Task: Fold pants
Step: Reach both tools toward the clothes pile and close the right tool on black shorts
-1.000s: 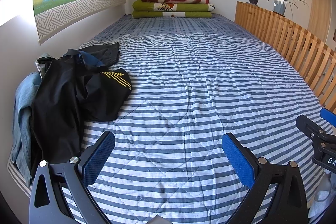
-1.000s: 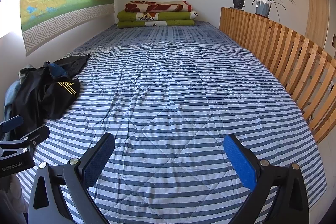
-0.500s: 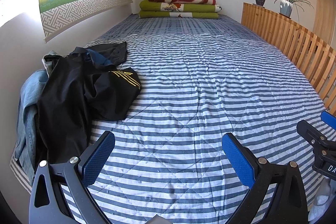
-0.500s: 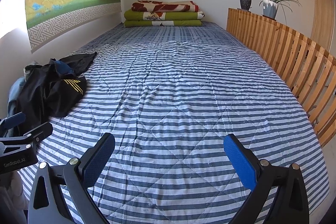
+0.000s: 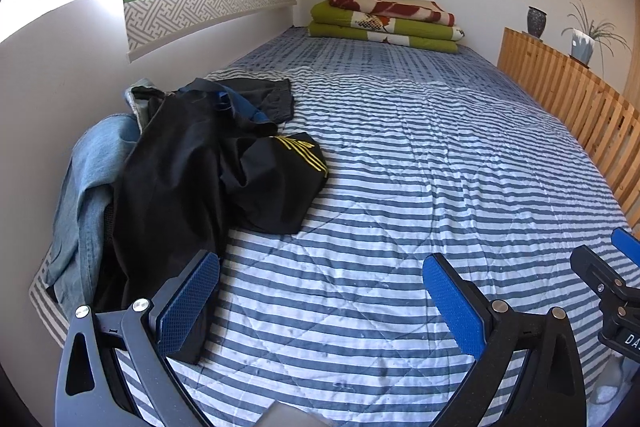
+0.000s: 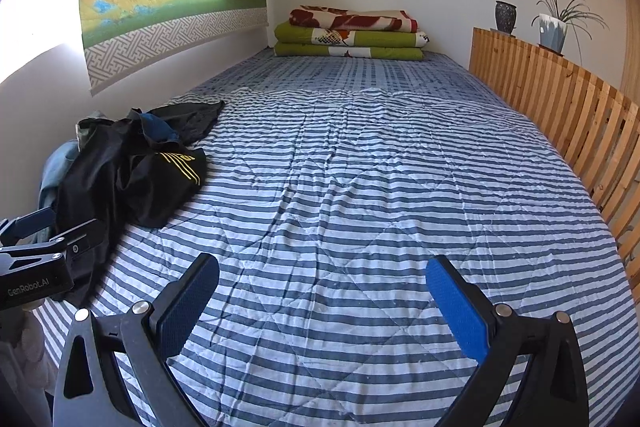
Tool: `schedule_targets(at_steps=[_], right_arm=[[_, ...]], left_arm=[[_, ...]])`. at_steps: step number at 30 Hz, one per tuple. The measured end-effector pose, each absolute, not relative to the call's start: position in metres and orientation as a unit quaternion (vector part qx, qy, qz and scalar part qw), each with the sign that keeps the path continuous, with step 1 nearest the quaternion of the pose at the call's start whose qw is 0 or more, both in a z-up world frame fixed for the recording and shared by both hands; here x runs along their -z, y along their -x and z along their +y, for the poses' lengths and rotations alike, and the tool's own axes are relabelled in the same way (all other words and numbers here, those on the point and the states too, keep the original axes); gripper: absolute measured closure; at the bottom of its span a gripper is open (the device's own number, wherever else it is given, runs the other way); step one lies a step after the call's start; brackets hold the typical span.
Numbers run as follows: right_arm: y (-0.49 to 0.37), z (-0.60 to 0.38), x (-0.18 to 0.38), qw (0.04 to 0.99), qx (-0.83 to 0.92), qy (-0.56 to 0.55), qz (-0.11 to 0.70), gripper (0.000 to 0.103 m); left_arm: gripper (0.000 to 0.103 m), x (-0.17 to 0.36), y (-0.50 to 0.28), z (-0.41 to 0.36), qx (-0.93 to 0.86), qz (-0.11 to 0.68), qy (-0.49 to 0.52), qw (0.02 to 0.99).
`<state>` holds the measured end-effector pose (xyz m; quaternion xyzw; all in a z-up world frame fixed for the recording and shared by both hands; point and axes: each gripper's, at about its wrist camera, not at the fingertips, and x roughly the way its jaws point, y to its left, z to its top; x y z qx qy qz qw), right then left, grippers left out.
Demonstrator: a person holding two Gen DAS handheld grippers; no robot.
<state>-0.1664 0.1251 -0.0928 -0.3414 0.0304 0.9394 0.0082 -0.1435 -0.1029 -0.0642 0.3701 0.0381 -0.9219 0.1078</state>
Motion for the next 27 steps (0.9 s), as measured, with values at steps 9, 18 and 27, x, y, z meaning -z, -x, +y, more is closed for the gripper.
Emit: schedule_targets(at_steps=[9,18,27], right_arm=[[0.211,0.075,0.082,-0.057,-0.931,0.36,0.02,0.017],[0.266,0.016,0.072,-0.125,-0.914,0.385,0.024,0.028],[0.344,-0.066,0.077,-0.206,-0.884,0.418,0.022,0.028]], left_arm=[[0.0,0.06,0.133,-0.188,0.92,0.079,-0.347,0.165],[0.003,0.055,0.123,-0.28,0.91,0.084,-0.332,0.233],[0.003,0.043,0.114,-0.359,0.903,0.123,-0.305,0.277]])
